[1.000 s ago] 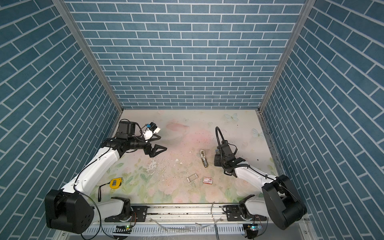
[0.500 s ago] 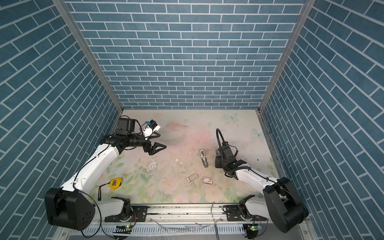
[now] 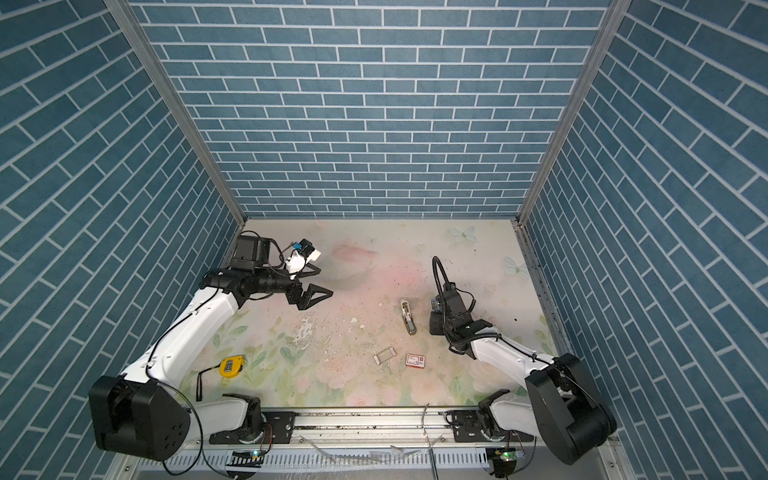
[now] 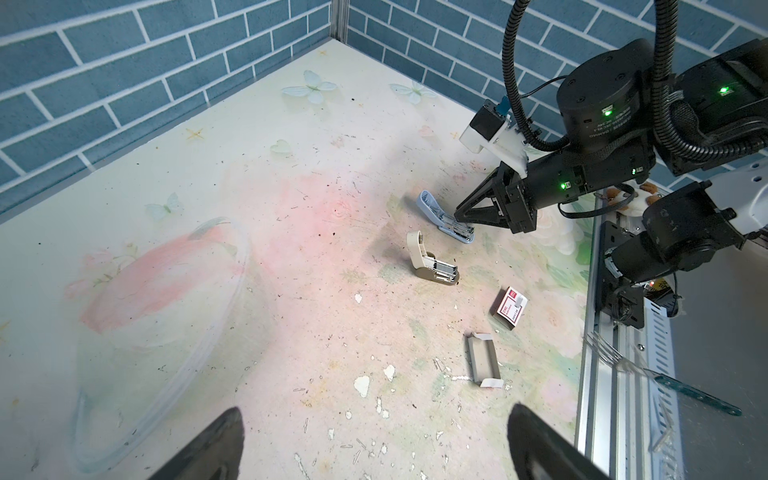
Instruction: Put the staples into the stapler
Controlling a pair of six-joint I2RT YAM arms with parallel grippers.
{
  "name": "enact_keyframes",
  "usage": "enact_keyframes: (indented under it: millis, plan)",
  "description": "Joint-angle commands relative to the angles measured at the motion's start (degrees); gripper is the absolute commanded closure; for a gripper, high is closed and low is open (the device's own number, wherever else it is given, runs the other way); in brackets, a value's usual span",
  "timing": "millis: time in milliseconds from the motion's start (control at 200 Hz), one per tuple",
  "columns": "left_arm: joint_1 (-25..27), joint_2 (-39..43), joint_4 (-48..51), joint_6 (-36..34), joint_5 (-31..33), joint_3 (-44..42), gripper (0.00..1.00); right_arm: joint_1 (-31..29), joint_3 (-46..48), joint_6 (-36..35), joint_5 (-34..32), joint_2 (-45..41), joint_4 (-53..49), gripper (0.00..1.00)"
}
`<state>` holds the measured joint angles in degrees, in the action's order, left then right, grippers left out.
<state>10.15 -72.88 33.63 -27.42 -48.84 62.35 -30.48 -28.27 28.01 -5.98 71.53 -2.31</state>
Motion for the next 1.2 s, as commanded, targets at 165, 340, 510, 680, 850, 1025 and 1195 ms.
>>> enact_keyframes:
  millis: [165,340,510,680,850,1025,1195]
  plan:
    - [0.3,0.1,-0.1,0.7,-0.3,-0.2,0.01,-0.1,0.7,-1.6,-0.1,1.2,0.6,0.9]
    - [0.4,0.1,-0.3,0.8,-0.3,-0.4,0.0,-0.1,0.4,-1.6,0.3,2.3,0.7,0.9]
    - [0.4,0.0,-0.5,0.9,-0.4,-0.4,0.0,-0.1,0.7,-1.5,0.2,2.0,0.7,0.9]
    - [0.4,0.1,-0.6,0.9,-0.4,-0.5,0.0,-0.1,0.8,-1.4,0.3,1.4,0.8,0.9]
    - [0.4,0.0,-1.1,1.1,-0.7,-0.6,0.0,-0.1,0.0,-1.2,2.4,2.1,0.1,0.9]
    - [0.4,0.0,-1.4,1.1,-1.0,-0.7,0.0,-0.1,-0.1,-0.7,3.8,3.0,0.3,0.9]
    - [0.4,0.2,-1.5,1.1,-1.0,-0.9,0.01,-0.1,0.1,-0.3,4.0,2.7,0.5,0.9]
